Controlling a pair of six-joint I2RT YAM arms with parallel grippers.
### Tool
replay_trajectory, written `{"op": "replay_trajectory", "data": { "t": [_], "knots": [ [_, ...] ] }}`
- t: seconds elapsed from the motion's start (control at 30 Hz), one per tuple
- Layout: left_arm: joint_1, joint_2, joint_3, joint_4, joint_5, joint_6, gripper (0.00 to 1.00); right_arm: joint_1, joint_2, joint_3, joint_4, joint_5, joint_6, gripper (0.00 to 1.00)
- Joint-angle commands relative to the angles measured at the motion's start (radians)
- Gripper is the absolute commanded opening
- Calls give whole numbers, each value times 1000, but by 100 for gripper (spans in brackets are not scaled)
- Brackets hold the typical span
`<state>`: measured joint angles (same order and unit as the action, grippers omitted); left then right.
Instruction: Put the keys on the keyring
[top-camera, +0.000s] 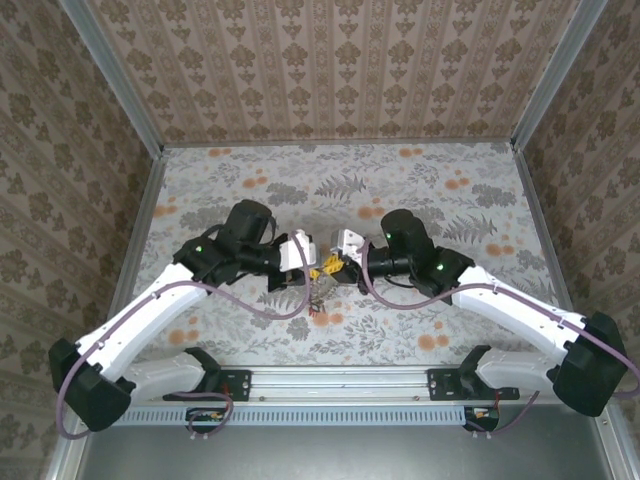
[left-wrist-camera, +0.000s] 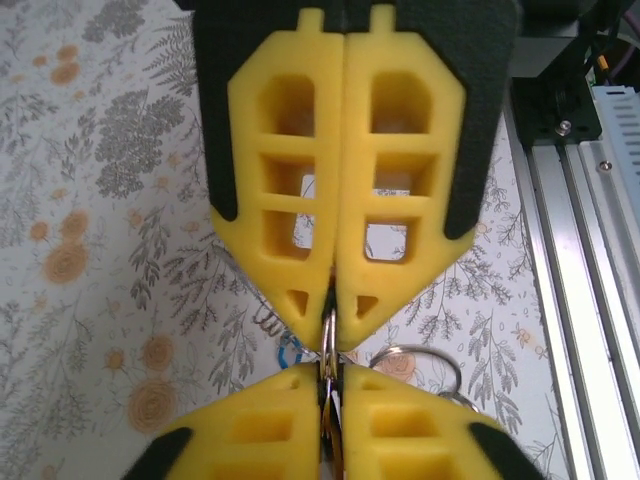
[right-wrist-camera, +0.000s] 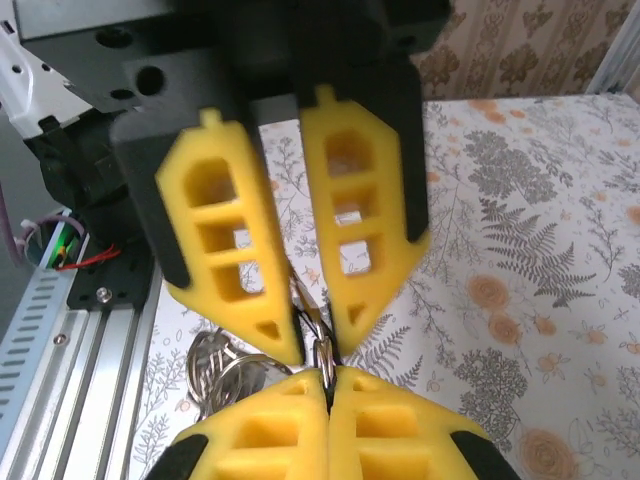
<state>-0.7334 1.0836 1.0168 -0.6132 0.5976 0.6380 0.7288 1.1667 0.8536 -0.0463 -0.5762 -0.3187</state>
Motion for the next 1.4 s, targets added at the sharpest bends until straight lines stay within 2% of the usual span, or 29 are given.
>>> {"op": "replay_trajectory", "data": {
  "t": [0.0,0.13,0.3,0.4,0.5,0.63,0.8,1.17,1.37],
  "knots": [
    [-5,-62,-52,22,22,36,20,-13,-53,-50,213,-43,97,0],
    [-3,-101,-79,38,12,47,20,-32,-76,-99,334,-92,146,0],
    [-2,-104,-81,47,22,55,13,-38,-85,-155,518,-106,242,0],
    [-2,-96,-87,85,-2,25,15,-37,-74,-176,606,-121,297,0],
    [4,-109,-96,137,-11,-14,18,-36,-74,-176,604,-126,297,0],
    [17,-176,-109,178,36,-3,20,-37,-85,-163,540,-136,256,0],
    [34,-236,-143,253,0,-35,24,-37,-87,-132,442,-172,195,0],
    [34,-150,-118,269,103,-68,24,-35,-79,-131,461,-144,207,0],
    [32,-145,-128,291,117,-84,24,-31,-75,-131,464,-136,216,0]
  ]
}}
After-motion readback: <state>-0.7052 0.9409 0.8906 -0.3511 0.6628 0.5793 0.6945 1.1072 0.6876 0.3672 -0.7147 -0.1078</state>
